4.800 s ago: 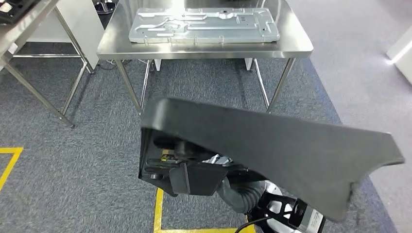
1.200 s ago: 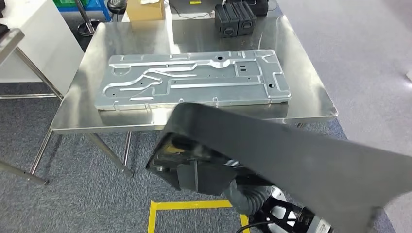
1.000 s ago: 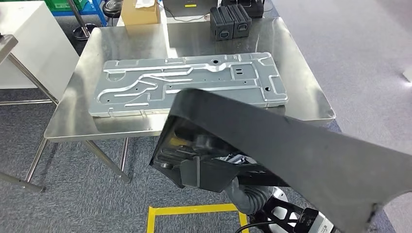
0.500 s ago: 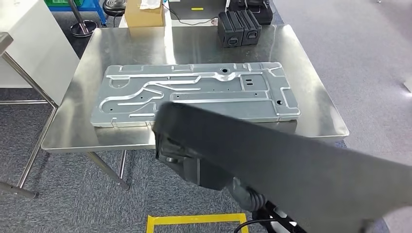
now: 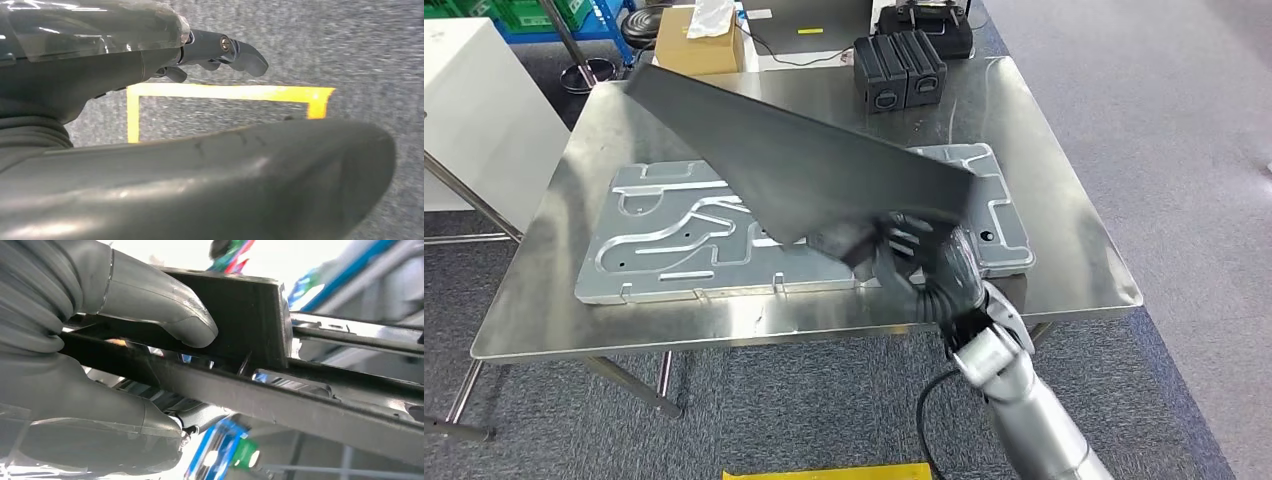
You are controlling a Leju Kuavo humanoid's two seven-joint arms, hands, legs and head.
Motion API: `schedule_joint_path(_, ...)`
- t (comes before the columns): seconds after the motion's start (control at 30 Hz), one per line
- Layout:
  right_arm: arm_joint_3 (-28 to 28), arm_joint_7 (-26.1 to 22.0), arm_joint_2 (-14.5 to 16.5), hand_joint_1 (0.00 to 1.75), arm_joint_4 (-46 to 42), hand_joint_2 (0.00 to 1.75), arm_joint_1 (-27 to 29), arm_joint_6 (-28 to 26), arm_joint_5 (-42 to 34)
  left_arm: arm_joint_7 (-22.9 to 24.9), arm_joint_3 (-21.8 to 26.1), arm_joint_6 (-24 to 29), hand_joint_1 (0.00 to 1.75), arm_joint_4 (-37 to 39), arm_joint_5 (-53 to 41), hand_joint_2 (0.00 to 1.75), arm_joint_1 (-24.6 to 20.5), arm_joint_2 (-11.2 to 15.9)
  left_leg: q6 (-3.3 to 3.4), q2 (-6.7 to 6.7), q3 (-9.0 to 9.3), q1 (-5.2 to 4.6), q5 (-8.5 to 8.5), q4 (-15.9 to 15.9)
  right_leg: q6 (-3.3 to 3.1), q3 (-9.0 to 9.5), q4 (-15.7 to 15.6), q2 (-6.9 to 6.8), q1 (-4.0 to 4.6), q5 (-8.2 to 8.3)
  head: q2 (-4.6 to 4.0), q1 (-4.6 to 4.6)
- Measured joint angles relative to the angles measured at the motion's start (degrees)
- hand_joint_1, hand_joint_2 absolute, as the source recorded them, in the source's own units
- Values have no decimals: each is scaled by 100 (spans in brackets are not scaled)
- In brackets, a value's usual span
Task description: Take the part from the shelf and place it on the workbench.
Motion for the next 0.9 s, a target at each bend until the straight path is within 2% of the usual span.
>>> schedule_joint_path(0.07,-1,158,8,175,386,175,-322,-303,454,-28,19,-8,0,0,2,0,4,-1,45,6,91,-11,659,-736,33,115,27,8,8,-127,1,0)
schedule_joint_path(0.1,0,237,13,175,595,175,-490,-466,706,-39,32,-10,0,0,1,0,4,-2,77,7,114,-23,916,-982,61,132,45,15,18,-179,1,0)
schedule_joint_path(0.13,3,330,18,175,810,175,-658,-627,980,-49,44,-10,0,0,-2,0,4,-3,114,5,110,-38,1071,-1115,94,131,55,23,27,-220,1,3)
schedule_joint_path(0.2,19,579,34,175,1276,175,-994,-980,1681,-68,54,-15,0,0,-22,0,-9,-8,179,-2,112,-43,1101,-1149,168,129,42,30,33,-275,1,8)
schedule_joint_path(0.27,64,863,49,175,1786,175,-1356,-1267,2401,-90,58,-28,0,0,-48,0,-26,-17,238,-9,160,-16,1088,-1194,236,88,175,10,22,-386,1,23)
schedule_joint_path(0.3,108,991,52,175,2047,175,-1538,-1365,2701,-97,63,-39,0,0,-59,0,-36,-21,266,-11,191,0,1075,-1217,268,-33,414,-3,13,-501,0,31)
schedule_joint_path(0.37,222,1221,58,175,2554,175,-1842,-1500,3222,-109,76,-67,0,0,-68,0,-53,-23,301,-14,227,1,1031,-1221,314,-488,1158,-20,-11,-762,-1,44)
schedule_joint_path(0.4,303,1359,66,175,2829,175,-1968,-1537,3513,-117,84,-83,0,0,-72,0,-60,-23,306,-17,244,1,1006,-1216,331,-739,1499,-25,-22,-824,-1,44)
schedule_joint_path(0.43,396,1519,80,175,3116,175,-2082,-1560,3840,-125,88,-101,0,0,-75,0,-63,-24,305,-21,267,1,977,-1210,340,-915,1667,-30,-32,-776,-1,45)
schedule_joint_path(0.47,504,1672,99,175,3428,175,-2196,-1567,4178,-134,91,-123,0,0,-77,0,-64,-27,299,-29,300,1,945,-1201,341,-988,1621,-33,-39,-606,-1,45)
schedule_joint_path(0.5,610,1790,125,175,3739,175,-2308,-1559,4464,-146,94,-153,0,0,-76,0,-64,-30,289,-40,341,1,912,-1193,329,-942,1345,-36,-44,-335,-1,45)
schedule_joint_path(0.53,698,1867,152,175,4014,175,-2406,-1545,4677,-159,97,-185,0,0,-73,0,-64,-34,275,-52,380,1,878,-1188,304,-825,938,-37,-44,-39,-1,45)
schedule_joint_path(0.57,774,1896,183,175,4283,175,-2502,-1515,4828,-182,102,-225,0,0,-69,0,-66,-42,255,-63,408,-8,850,-1181,274,-698,571,-36,-30,176,0,44)
schedule_joint_path(0.6,850,1907,227,175,4551,175,-2596,-1465,4951,-214,110,-267,0,0,-64,0,-69,-47,231,-72,418,-12,831,-1178,244,-604,296,-36,-13,299,1,43)
schedule_joint_path(0.67,996,1910,312,175,5025,175,-2735,-1357,5128,-284,128,-336,0,1,-58,0,-72,-55,174,-78,417,-15,818,-1186,200,-548,128,-30,26,311,1,36)
schedule_joint_path(0.77,1172,1878,411,175,5534,175,-2810,-1205,5250,-389,137,-446,0,0,-58,0,-71,-49,86,-67,404,-9,738,-1123,116,-487,35,-38,-8,319,1,26)
schedule_joint_path(0.83,1261,1856,475,175,5797,175,-2849,-1135,5262,-440,137,-496,0,0,-60,0,-76,-44,47,-40,187,5,470,-639,60,-439,-3,-53,-26,320,0,8)
schedule_joint_path(0.9,1345,1848,518,175,6031,175,-2866,-1092,5266,-478,137,-518,0,0,-60,0,-74,-42,16,-23,-200,12,168,124,32,-426,7,-56,-20,297,0,-3)
